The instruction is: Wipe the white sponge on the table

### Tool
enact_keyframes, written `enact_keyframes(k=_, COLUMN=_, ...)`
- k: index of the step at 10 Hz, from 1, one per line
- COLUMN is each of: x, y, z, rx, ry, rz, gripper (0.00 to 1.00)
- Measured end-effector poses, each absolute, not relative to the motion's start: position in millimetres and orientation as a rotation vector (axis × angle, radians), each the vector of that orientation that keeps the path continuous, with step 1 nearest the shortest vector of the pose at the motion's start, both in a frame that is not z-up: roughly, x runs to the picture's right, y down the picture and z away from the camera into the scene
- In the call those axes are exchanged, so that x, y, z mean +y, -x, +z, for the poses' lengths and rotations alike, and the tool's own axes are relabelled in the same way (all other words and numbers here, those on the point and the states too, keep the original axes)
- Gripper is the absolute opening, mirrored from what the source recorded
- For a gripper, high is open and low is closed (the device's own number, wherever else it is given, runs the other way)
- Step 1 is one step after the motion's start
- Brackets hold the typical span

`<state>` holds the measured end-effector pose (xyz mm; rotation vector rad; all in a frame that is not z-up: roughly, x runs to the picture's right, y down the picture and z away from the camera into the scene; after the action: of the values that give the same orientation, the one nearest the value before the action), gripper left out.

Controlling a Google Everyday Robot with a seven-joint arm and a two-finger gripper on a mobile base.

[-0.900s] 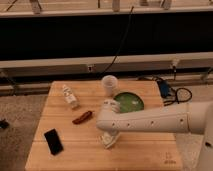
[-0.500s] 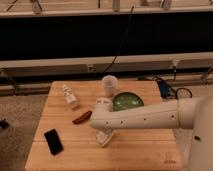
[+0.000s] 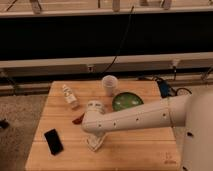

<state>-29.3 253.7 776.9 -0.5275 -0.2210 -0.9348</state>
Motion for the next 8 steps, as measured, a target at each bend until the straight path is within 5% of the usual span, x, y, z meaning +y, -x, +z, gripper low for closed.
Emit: enact_keyframes(k=8, x=285.3, y=-49.4, z=762.4, rx=-0.172, ry=0.606, rz=-0.841, gripper=0.0)
